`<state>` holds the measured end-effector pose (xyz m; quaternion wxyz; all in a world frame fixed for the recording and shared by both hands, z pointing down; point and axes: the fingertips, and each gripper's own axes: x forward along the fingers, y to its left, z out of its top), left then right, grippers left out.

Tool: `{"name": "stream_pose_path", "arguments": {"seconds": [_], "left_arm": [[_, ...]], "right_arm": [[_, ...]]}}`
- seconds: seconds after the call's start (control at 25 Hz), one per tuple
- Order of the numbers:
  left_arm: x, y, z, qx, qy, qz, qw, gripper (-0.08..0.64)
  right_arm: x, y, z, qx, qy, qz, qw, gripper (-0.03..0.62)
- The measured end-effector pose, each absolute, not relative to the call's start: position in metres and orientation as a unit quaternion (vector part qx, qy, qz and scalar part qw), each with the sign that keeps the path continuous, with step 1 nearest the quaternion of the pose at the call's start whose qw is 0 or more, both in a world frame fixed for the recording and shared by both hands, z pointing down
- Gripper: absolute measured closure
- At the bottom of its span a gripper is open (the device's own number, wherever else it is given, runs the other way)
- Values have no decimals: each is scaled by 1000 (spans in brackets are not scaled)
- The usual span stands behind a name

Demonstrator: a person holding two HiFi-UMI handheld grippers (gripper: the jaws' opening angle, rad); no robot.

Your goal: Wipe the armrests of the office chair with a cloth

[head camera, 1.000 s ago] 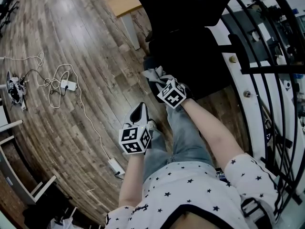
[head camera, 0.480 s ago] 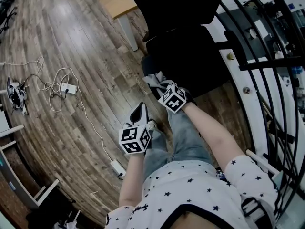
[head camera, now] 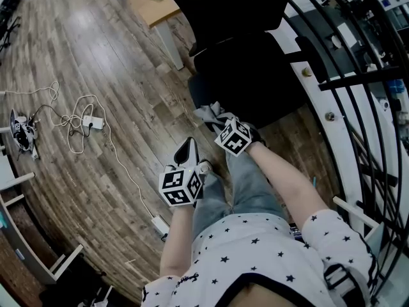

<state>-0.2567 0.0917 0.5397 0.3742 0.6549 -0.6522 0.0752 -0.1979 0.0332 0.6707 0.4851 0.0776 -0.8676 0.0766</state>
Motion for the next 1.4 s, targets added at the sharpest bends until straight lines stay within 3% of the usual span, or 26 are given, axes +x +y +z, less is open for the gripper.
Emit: {"name": "stream_pose_path", "arguments": {"seconds": [0.92, 1.4], "left_arm": [[-252, 106, 518, 682, -636, 82, 351, 555], [-244, 123, 498, 722, -603, 94, 325, 556]], "right_arm": [[-180, 64, 671, 102, -848, 82, 514, 558], [-166, 68, 621, 211, -871, 120, 427, 558]]}}
